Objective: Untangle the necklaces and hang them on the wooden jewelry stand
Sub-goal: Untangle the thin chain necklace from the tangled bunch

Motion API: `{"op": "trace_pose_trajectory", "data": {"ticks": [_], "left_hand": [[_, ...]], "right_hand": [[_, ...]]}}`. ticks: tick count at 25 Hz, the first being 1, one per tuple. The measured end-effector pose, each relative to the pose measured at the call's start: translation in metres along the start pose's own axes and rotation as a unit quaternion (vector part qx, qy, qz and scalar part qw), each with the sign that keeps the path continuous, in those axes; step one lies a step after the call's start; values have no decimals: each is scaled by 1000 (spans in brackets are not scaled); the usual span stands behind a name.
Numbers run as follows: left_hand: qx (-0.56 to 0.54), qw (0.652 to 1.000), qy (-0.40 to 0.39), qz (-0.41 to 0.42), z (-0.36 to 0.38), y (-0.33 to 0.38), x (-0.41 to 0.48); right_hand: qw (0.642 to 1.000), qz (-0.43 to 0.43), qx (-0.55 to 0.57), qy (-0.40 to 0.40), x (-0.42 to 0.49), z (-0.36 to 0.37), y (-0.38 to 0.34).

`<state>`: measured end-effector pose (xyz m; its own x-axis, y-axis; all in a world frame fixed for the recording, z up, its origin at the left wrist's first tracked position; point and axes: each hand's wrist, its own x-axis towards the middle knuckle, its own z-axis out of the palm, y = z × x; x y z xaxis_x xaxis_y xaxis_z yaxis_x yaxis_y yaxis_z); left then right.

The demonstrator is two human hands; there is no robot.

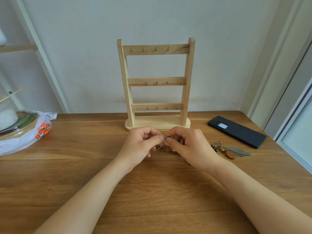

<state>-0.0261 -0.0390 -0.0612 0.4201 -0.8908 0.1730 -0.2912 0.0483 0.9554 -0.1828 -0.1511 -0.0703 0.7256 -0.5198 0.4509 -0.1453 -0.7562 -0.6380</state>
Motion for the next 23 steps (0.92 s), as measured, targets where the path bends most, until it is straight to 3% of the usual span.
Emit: {"op": "trace_pose_trajectory", "data": {"ticks": [5,10,12,15,17,20,23], "left_hand": [[-47,997,59,-15,3,-1,2],[-236,960,-92,-116,-7,0,5],[-317,941,-33,-113,-17,2,9],[-437,885,115,-113,-33,1,15],[-469,856,181,-122,-37,-2,18],[-449,854,226,-136,-34,-5,22],[-439,867,198,-129,-31,-8,23]], "right_hand": [[1000,-8,-1,-13,-1,2,1],[999,18,-38,6,1,1,11],[998,34,-51,32,4,-5,19],[996,43,-64,46,8,-12,23],[996,38,-71,39,9,-11,21],[996,25,-80,37,7,-7,17],[996,20,-86,35,5,-8,18]]}}
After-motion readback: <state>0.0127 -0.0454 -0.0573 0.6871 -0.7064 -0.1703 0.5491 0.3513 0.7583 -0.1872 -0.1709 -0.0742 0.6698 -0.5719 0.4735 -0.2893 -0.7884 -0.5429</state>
